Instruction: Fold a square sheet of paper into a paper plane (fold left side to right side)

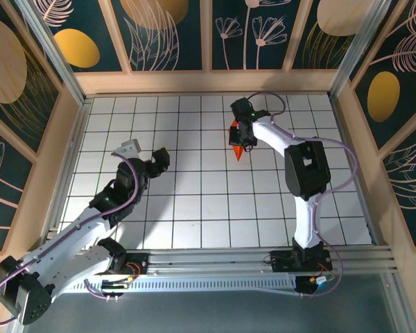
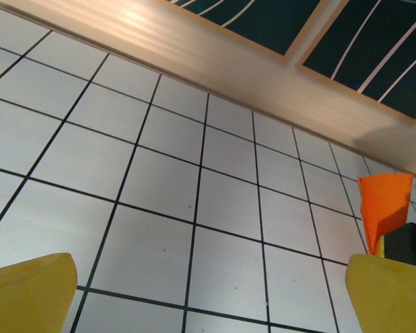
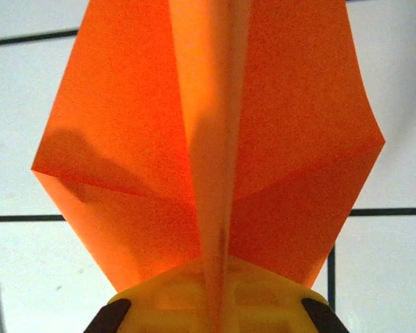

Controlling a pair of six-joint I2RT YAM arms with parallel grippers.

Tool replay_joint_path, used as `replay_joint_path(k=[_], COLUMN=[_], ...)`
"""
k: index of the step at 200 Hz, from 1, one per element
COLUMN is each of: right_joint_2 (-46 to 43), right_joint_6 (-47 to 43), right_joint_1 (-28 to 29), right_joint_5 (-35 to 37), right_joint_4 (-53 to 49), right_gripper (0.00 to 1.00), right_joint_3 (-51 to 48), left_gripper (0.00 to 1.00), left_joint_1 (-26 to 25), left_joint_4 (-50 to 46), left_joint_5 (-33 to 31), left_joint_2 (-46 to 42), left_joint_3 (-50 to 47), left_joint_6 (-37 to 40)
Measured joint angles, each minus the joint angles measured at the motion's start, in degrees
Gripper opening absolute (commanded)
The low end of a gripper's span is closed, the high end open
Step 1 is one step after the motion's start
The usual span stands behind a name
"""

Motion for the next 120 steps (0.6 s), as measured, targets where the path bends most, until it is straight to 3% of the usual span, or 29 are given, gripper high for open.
replay_joint_path(k=[120], right_joint_2=[8.7], right_joint_6=[-1.68], right_joint_1=[0.0], right_joint_5=[-0.09], right_joint_4=[-0.76], right_gripper=[0.03], right_joint_3=[5.18], left_gripper=[0.99], left_joint_1=[0.0], left_joint_4=[-0.74], left_joint_5=[-0.33], left_joint_2=[3.74], left_joint_3=[-0.42], left_joint_6=[0.17])
